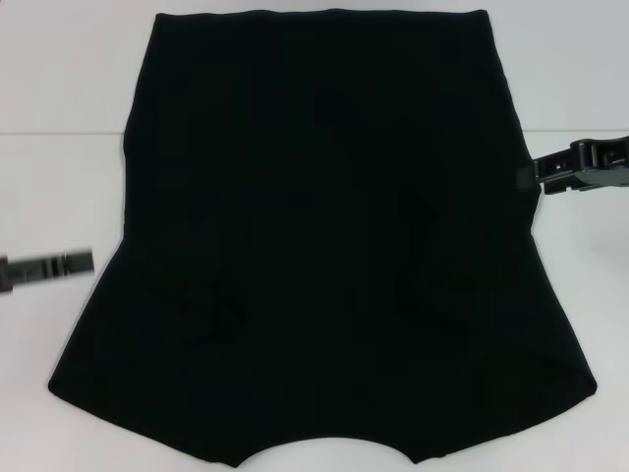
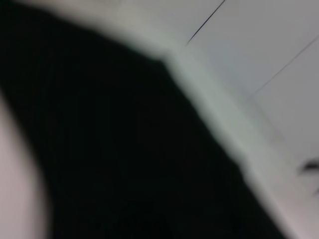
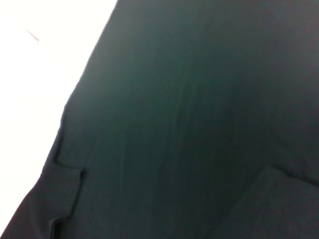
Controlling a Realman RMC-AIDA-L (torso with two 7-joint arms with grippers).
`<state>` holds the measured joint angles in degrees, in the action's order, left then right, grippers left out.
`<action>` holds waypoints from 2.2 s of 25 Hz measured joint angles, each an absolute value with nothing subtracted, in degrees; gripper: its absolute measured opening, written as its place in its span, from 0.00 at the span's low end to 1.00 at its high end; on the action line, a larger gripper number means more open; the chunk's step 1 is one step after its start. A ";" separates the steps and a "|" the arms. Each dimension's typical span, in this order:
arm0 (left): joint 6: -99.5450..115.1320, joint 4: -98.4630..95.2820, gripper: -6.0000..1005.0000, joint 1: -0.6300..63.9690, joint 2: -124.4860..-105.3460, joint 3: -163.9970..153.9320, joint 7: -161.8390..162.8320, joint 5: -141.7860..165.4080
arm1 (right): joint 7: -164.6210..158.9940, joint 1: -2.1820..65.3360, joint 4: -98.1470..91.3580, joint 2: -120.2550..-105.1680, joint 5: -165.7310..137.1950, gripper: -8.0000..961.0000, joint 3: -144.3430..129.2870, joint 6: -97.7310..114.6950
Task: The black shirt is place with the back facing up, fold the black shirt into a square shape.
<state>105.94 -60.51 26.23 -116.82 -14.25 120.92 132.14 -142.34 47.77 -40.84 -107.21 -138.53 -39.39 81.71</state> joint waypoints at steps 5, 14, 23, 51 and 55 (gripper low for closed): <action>106.35 -61.33 0.79 29.55 -115.50 -14.77 130.44 148.27 | -142.54 47.21 -41.02 -106.65 -138.66 0.58 -39.10 82.18; 101.04 -57.82 0.53 30.14 -115.76 -17.09 134.22 152.61 | -142.69 46.72 -41.08 -106.53 -138.66 0.58 -38.88 82.42; 95.17 -53.63 0.39 30.04 -115.90 -17.63 136.40 156.00 | -142.73 46.67 -40.87 -106.66 -138.66 0.58 -38.76 82.16; 91.12 -51.10 0.40 30.72 -117.18 -21.22 137.26 155.52 | -142.73 46.49 -41.02 -106.61 -138.15 0.58 -38.57 82.47; 90.97 -49.76 0.38 31.87 -117.48 -21.92 137.10 155.43 | -142.73 46.44 -41.23 -106.61 -138.02 0.58 -38.30 82.68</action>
